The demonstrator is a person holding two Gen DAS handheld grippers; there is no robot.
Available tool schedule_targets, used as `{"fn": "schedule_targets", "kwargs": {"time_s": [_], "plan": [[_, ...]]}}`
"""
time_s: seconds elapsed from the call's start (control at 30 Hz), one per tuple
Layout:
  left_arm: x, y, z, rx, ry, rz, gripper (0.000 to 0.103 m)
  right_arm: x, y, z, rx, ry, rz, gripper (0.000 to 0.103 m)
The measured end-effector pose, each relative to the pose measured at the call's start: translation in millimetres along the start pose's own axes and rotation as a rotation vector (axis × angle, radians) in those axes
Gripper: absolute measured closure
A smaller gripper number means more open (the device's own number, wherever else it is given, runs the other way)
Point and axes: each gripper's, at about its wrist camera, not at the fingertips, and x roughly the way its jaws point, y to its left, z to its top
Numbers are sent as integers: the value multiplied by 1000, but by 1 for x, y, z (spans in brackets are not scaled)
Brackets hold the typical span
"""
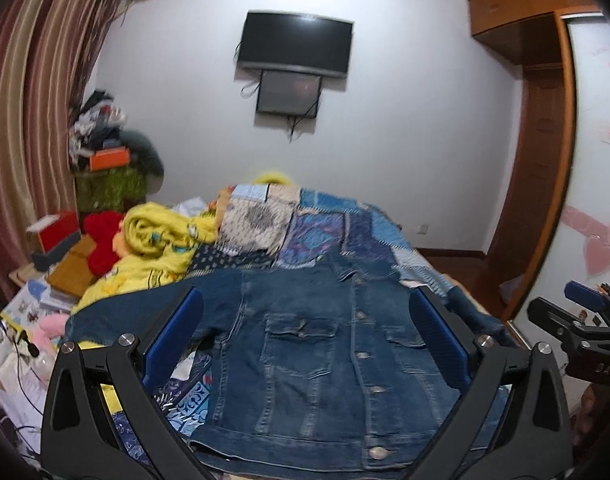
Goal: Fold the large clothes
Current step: 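Grasp the denim jacket's sleeve with the left gripper and lift it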
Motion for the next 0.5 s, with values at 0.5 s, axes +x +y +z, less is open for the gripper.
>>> {"fn": "schedule_targets", "kwargs": {"time_s": [0.5], "plan": [[128,197,-43,-269,191,188,0,101,-16,2,34,156,-100,0]]}}
